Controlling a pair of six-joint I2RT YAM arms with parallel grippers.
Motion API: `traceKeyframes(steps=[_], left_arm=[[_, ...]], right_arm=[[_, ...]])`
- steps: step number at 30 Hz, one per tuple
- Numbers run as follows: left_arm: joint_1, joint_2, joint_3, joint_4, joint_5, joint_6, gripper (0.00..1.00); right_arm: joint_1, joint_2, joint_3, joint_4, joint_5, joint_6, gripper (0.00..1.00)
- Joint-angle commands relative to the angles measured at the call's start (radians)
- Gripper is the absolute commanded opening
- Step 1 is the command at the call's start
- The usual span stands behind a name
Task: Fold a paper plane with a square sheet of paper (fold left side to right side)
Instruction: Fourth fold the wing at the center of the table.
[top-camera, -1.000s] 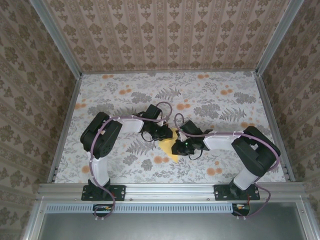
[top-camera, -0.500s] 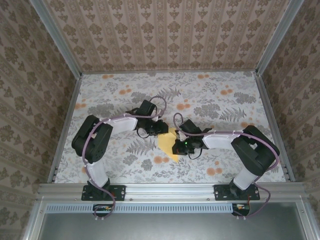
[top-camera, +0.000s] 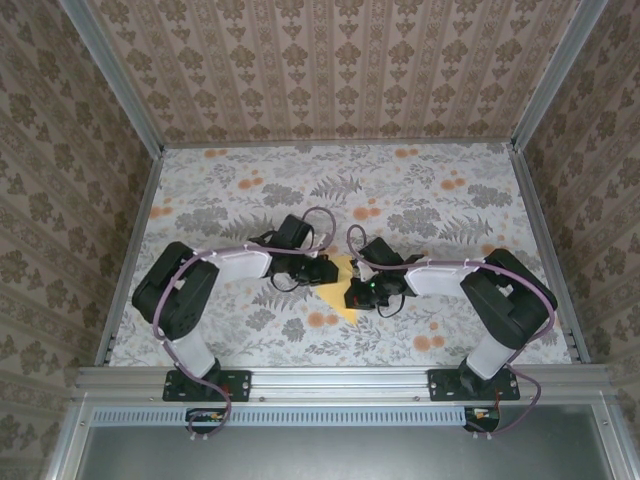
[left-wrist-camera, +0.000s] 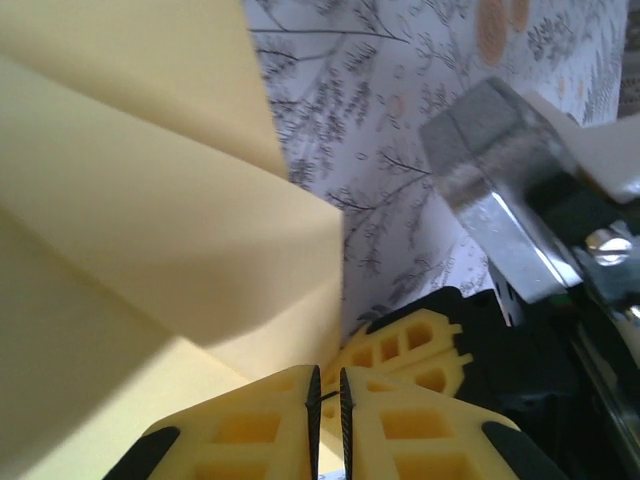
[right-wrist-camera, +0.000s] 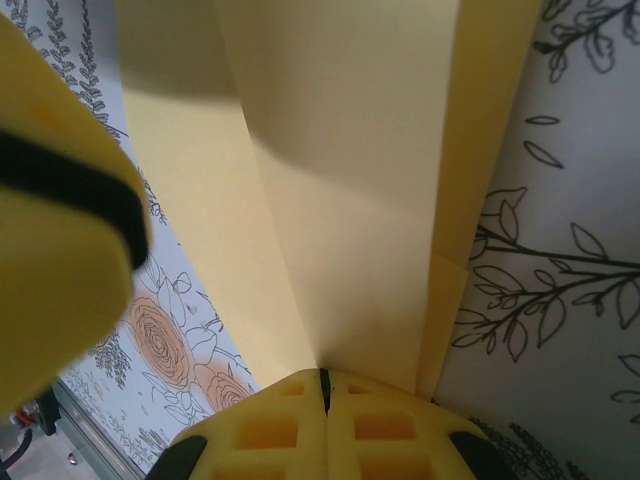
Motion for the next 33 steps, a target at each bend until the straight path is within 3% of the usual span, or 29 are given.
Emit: traceKeyframes(steps=[1, 11, 21, 33], left_arm=[[-0.006, 0.042, 0.009, 0.035, 0.028, -0.004, 0.15], [-0.015, 0.107, 0.018, 0.052, 0.025, -0.008, 0.13], [-0.013, 0.161, 0.039, -0.013, -0.070, 0.035, 0.10], [0.040, 0.158, 0.046, -0.036, -0.107, 0.059, 0.09]], right_arm=[[0.002, 0.088, -0.041, -0.118, 0.134, -0.016, 0.00], [0.002, 0.103, -0.032, -0.137, 0.141, -0.026, 0.00], [0.002, 0.108, -0.019, -0.180, 0.159, -0.046, 0.00], [0.002, 0.103, -0.021, -0.199, 0.164, -0.056, 0.00]])
